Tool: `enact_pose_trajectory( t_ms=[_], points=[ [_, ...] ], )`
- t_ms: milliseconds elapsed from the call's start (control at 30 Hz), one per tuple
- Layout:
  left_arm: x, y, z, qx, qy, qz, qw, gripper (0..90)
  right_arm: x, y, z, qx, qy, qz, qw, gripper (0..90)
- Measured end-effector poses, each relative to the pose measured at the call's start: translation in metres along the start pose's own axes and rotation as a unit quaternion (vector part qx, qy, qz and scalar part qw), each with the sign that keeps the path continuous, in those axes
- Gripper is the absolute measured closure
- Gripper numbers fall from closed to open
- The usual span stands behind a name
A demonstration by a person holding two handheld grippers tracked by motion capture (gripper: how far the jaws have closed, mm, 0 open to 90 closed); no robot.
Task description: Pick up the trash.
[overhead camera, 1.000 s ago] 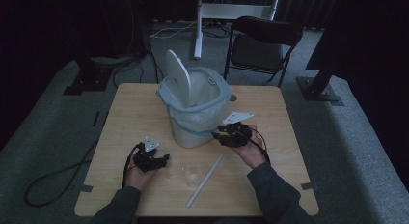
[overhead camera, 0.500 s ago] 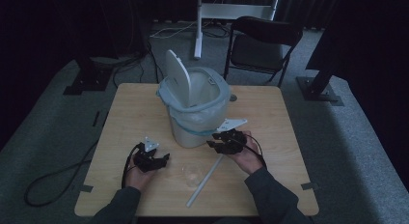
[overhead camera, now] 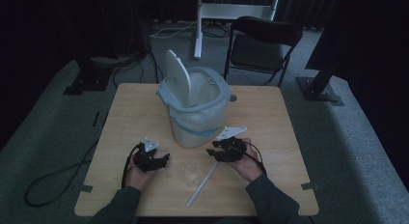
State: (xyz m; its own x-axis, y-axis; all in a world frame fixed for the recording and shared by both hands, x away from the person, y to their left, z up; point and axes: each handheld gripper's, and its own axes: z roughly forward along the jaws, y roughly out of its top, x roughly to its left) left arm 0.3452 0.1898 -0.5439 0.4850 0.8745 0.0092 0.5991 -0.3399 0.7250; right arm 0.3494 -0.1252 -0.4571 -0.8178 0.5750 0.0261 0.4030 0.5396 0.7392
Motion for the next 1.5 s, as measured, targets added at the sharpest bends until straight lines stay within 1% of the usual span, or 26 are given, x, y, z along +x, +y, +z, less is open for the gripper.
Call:
enact_pose_trajectory(
  t_ms=[33, 67, 133, 200, 400, 467, 500, 567, 667, 700, 767, 867, 967, 1133, 1300, 1367, 1500],
  points=[
    [0.0, 0.0, 0.0, 0.0, 0.0, 0.0, 1.0, 32.0, 0.0, 0.0, 0.0, 0.0, 0.0, 0.0, 1.0, 58.0],
    [0.0, 0.0, 0.0, -0.001, 0.0, 0.0, 1.0, 32.0, 0.001, -0.002, 0.002, 0.007, 0.0, 0.001, 1.0, 58.0],
    [0.0, 0.0, 0.0, -0.002, 0.001, 0.0, 1.0, 32.0, 0.001, -0.006, 0.003, 0.011, -0.001, 0.005, 0.9999, 57.9],
    [0.0, 0.0, 0.0, -0.001, 0.001, 0.0, 1.0, 32.0, 0.001, -0.01, 0.004, 0.015, -0.002, 0.009, 0.9998, 56.4],
    [0.0, 0.0, 0.0, -0.001, 0.001, 0.0, 1.0, 32.0, 0.001, -0.023, 0.009, 0.031, -0.026, 0.016, 0.999, 49.7],
    [0.0, 0.0, 0.0, -0.001, 0.001, 0.0, 1.0, 32.0, 0.001, -0.025, 0.01, 0.033, -0.031, 0.019, 0.9988, 49.7],
    [0.0, 0.0, 0.0, -0.001, 0.001, 0.0, 1.0, 32.0, 0.001, -0.025, 0.01, 0.033, -0.031, 0.019, 0.9988, 48.1],
    [0.0, 0.0, 0.0, -0.002, 0.001, 0.0, 1.0, 32.0, 0.001, -0.03, 0.013, 0.043, -0.037, 0.028, 0.998, 44.4],
    [0.0, 0.0, 0.0, -0.002, 0.001, 0.0, 1.0, 31.9, 0.003, -0.033, 0.015, 0.044, -0.033, 0.028, 0.9981, 44.1],
    [0.0, 0.0, 0.0, -0.002, 0.001, 0.0, 1.0, 31.7, 0.006, -0.035, 0.018, 0.05, -0.029, 0.024, 0.9981, 43.6],
    [0.0, 0.0, 0.0, -0.002, 0.001, 0.0, 1.0, 31.7, 0.007, -0.036, 0.019, 0.051, -0.026, 0.019, 0.9982, 43.6],
    [0.0, 0.0, 0.001, -0.002, 0.001, 0.0, 1.0, 31.7, 0.014, -0.041, 0.026, 0.06, -0.017, 0.013, 0.998, 43.6],
    [0.0, 0.0, 0.0, -0.002, 0.001, 0.0, 1.0, 31.7, 0.016, -0.043, 0.028, 0.063, -0.015, 0.009, 0.9978, 43.6],
    [0.0, 0.0, 0.0, -0.002, 0.001, 0.001, 1.0, 31.6, 0.015, -0.047, 0.032, 0.075, -0.023, 0.002, 0.9969, 43.6],
    [0.0, 0.0, 0.0, -0.001, 0.001, 0.001, 1.0, 31.6, 0.014, -0.05, 0.034, 0.08, -0.029, 0.004, 0.9963, 42.6],
    [0.0, 0.0, 0.0, -0.001, 0.001, 0.001, 1.0, 31.5, 0.014, -0.05, 0.033, 0.078, -0.029, 0.005, 0.9965, 41.9],
    [0.0, 0.0, 0.0, -0.001, 0.001, 0.001, 1.0, 31.5, 0.019, -0.049, 0.032, 0.075, -0.028, -0.005, 0.9968, 38.8]
  ],
)
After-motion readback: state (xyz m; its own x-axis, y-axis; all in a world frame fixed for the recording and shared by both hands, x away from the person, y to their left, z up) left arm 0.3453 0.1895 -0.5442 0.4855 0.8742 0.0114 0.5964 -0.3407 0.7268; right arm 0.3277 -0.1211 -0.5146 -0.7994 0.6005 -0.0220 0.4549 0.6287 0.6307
